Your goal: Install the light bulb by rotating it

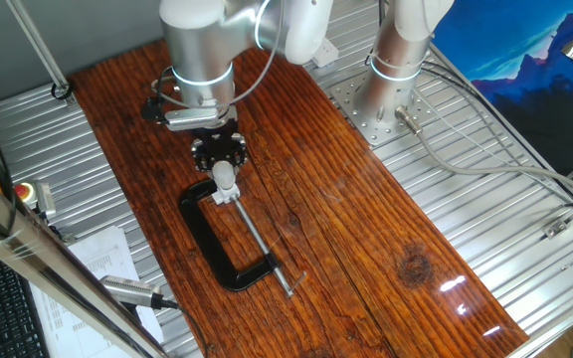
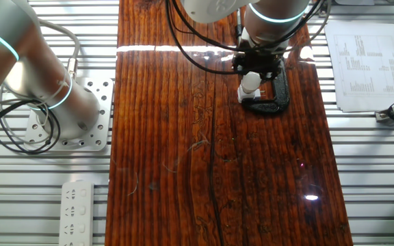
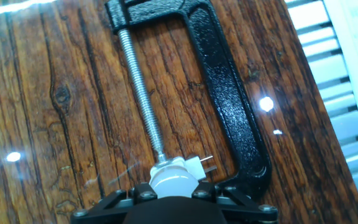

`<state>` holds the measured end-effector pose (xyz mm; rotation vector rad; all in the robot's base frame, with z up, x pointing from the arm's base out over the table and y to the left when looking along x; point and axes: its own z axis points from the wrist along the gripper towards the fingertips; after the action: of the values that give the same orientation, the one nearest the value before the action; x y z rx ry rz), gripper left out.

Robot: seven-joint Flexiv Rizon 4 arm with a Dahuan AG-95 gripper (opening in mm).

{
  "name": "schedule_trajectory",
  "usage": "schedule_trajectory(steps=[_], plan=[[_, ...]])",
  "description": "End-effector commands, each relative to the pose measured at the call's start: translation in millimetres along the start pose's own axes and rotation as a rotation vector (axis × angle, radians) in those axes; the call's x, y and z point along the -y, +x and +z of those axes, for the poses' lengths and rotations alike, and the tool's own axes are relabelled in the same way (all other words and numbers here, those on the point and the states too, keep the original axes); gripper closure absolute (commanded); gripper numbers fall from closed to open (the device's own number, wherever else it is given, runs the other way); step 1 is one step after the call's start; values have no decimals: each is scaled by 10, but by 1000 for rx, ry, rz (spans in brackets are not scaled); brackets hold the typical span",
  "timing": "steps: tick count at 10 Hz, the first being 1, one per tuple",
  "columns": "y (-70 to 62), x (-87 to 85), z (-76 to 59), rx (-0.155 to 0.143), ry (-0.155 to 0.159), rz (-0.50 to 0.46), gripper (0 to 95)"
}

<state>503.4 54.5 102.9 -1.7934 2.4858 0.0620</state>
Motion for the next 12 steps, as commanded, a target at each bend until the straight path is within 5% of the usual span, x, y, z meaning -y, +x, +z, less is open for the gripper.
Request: schedule_trajectory(steps=[1, 12], plan=[[10, 13, 6, -6, 1, 77, 760], [10, 13, 5, -15, -9, 591, 760]])
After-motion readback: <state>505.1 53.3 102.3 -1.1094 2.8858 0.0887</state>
